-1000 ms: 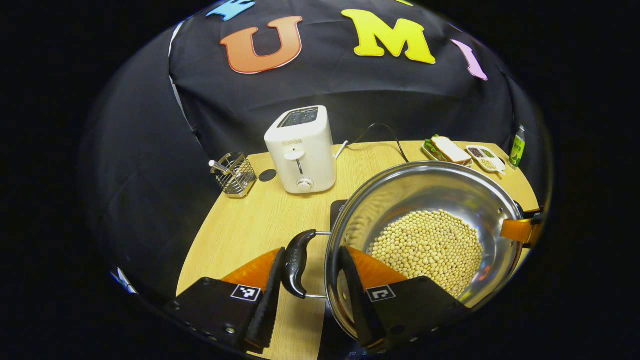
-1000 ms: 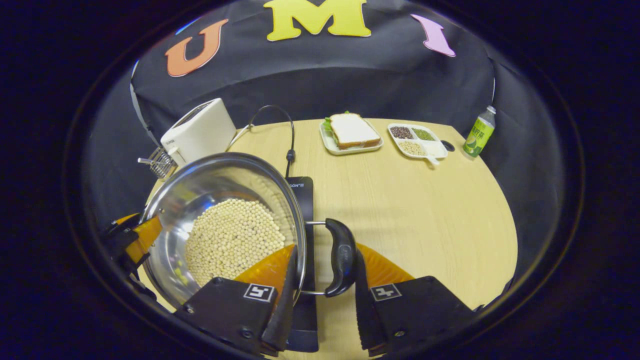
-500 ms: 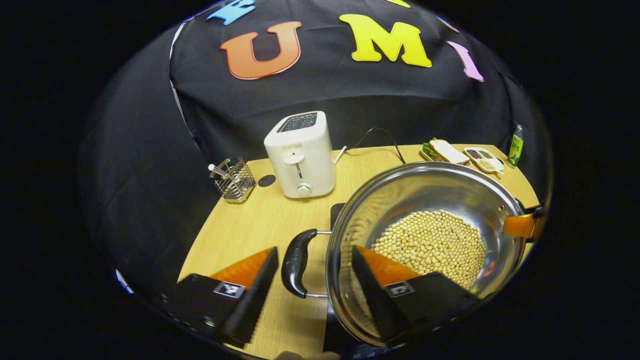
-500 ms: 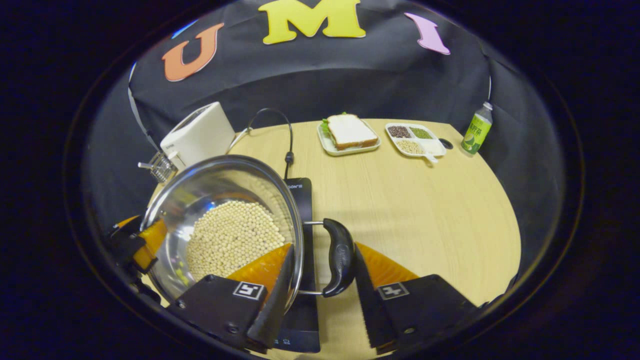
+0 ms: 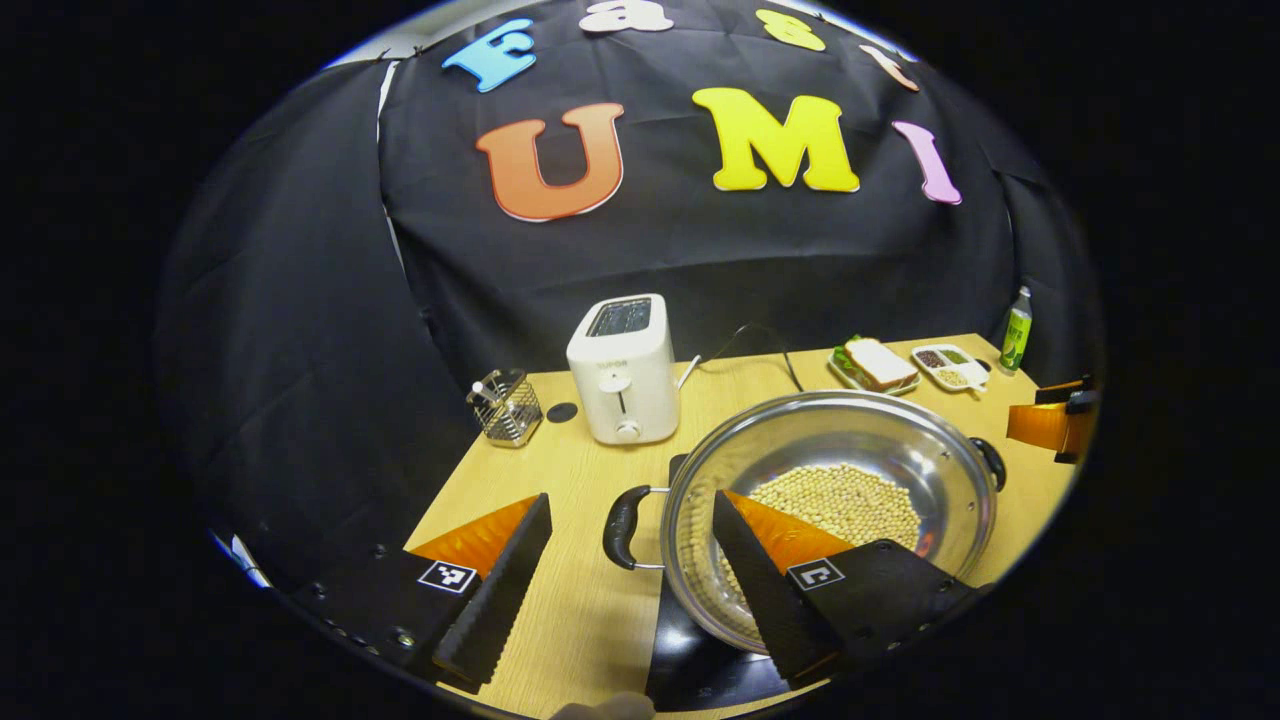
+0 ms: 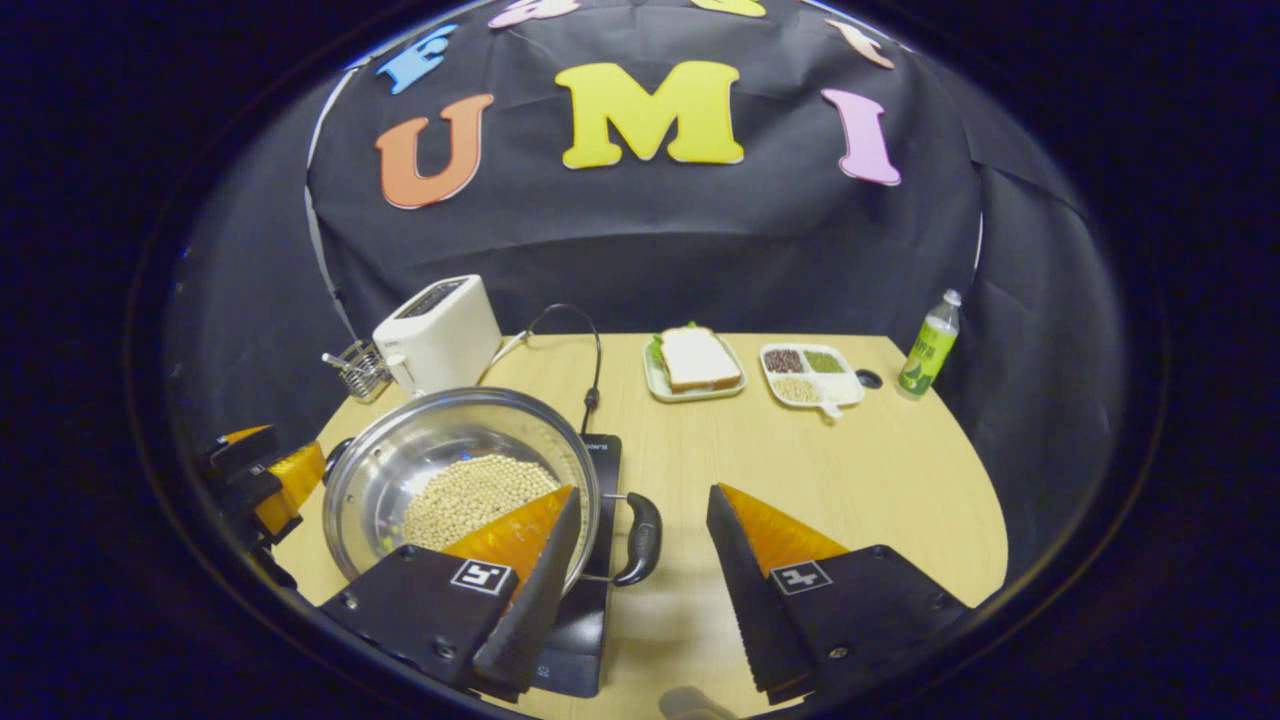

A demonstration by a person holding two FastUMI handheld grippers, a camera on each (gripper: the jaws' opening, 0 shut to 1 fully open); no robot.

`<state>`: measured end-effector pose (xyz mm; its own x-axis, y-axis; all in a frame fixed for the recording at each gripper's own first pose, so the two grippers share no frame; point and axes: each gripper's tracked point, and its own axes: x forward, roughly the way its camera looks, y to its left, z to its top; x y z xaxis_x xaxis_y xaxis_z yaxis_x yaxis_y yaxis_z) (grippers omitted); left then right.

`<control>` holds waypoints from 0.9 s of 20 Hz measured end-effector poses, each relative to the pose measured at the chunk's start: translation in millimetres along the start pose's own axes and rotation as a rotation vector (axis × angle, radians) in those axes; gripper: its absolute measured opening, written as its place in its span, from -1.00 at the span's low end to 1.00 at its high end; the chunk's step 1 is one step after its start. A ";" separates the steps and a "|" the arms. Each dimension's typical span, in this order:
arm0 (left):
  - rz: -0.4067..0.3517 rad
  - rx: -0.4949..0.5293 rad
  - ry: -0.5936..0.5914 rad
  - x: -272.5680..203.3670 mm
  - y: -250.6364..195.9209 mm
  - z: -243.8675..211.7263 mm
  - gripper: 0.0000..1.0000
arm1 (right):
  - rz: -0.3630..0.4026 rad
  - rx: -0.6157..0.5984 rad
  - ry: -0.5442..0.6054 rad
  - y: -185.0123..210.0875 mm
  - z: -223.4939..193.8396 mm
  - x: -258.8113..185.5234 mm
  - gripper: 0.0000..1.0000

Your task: First push the handle of the pot to place it horizontally, then grasp the pot with both hands and set it on the induction cooktop.

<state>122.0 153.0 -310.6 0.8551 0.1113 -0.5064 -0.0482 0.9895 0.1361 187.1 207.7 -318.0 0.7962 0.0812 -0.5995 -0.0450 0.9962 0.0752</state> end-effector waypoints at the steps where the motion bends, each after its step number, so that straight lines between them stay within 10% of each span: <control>1: -0.011 0.002 -0.033 -12.1 -7.1 12.4 0.94 | 0.003 -0.011 -0.021 -3.1 6.7 -11.8 0.60; 18: -0.130 -0.096 -0.437 -218.7 -127.4 197.7 0.93 | -0.112 -0.001 -0.481 -176.5 131.8 -272.1 1.00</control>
<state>43.1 -15.6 -48.8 0.9936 -0.0425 -0.1049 0.0433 0.9991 0.0052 57.9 5.5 -63.1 0.9845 -0.0508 -0.1681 0.0567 0.9979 0.0303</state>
